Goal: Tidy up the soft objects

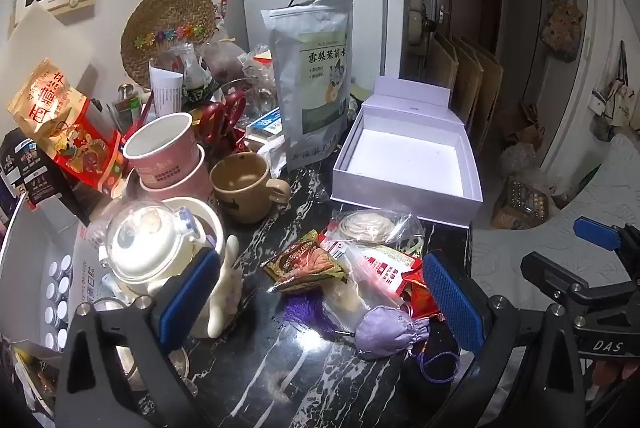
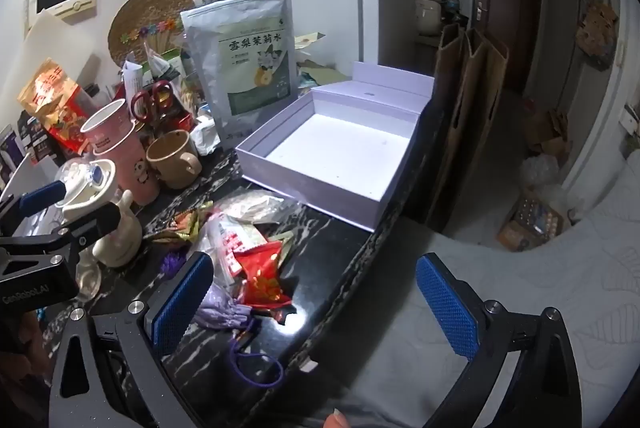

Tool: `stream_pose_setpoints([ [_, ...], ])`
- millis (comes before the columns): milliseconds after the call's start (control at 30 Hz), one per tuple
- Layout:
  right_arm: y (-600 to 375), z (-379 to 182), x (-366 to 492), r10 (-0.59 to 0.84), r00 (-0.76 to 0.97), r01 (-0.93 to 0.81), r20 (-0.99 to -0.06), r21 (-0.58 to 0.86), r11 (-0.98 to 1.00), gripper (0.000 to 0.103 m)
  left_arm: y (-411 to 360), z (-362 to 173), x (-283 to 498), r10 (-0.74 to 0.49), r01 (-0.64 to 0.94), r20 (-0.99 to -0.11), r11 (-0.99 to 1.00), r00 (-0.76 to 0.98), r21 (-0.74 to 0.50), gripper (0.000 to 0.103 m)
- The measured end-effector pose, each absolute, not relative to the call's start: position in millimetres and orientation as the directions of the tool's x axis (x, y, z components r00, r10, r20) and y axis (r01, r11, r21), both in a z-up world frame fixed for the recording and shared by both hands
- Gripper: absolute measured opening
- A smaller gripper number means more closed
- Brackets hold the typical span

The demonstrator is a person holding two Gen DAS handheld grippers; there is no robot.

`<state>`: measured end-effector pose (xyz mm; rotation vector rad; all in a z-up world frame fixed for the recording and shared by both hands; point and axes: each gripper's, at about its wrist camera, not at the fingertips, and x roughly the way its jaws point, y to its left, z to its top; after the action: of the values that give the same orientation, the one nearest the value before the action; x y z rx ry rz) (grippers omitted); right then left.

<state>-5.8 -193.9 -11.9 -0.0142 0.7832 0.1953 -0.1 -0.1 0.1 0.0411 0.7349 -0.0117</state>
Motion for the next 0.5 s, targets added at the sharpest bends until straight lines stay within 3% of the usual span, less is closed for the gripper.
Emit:
stream_pose_setpoints([
  [500, -193.5, -8.5, -7.1, 0.173, 0.701, -0.185, -0.692, 0.058, 0.981, 0.103, 0.7, 4.1, -0.4, -0.027, 0.045, -0.662, 0.999, 0.749, 0.01, 0.103],
])
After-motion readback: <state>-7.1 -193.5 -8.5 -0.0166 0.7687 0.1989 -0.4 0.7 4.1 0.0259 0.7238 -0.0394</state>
